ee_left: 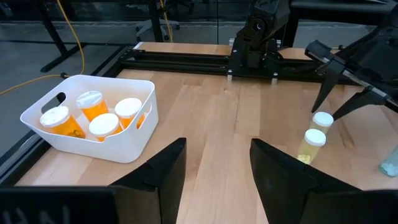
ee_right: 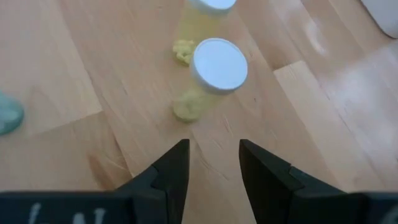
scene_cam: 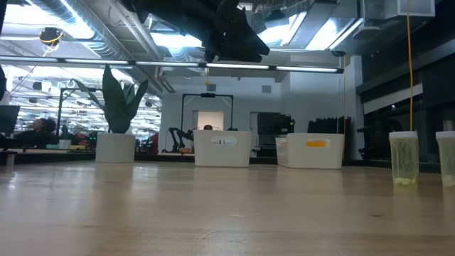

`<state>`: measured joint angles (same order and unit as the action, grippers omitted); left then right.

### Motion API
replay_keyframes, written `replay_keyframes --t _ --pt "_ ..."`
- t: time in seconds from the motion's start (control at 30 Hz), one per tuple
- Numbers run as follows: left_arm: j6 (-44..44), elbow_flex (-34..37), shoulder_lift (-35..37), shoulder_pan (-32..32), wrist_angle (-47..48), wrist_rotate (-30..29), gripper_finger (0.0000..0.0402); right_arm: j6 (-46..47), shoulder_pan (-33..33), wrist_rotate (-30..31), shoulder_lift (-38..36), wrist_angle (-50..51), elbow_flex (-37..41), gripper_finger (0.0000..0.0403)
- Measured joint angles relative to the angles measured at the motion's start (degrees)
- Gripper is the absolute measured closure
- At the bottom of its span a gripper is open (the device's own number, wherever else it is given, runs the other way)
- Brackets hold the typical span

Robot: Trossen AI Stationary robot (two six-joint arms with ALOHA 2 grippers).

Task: Pick and place medicine bottles into bin by pill shape (circle, oval)
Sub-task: Put the small yellow tablet bottle into the left white bin

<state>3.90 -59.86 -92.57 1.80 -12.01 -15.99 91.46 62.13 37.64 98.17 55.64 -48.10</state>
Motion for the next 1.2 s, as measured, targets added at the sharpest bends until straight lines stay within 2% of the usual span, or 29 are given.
replay_keyframes --t 0.47,0.7,0.83,0.93,1.03,1.2 --pt "0.00 0.00 0.02 0.00 0.00 0.00 0.0233 -0.69 0.00 1.46 -1.20 0.02 0.02 0.0343" --pt "0.00 0.00 0.02 -0.02 0.00 0.00 0.0233 2.69 0.00 -1.79 -11.49 14.97 0.02 0.0395" --pt "0.00 0.00 0.02 0.00 0.00 0.01 0.0233 6.25 -0.01 -1.80 -19.22 19.04 0.05 0.0393" --pt "0.00 0.00 0.02 -0.02 0.00 0.00 0.0233 5.73 0.99 -1.78 -25.19 15.85 1.87 0.0395" --pt "0.00 0.00 0.02 0.00 0.00 0.00 0.0233 5.56 2.72 -1.78 -31.23 8.23 7.62 0.0399" --pt "0.02 0.00 0.02 0.00 0.02 0.00 0.0233 0.83 4.59 -2.22 -38.26 -11.55 20.76 0.0397"
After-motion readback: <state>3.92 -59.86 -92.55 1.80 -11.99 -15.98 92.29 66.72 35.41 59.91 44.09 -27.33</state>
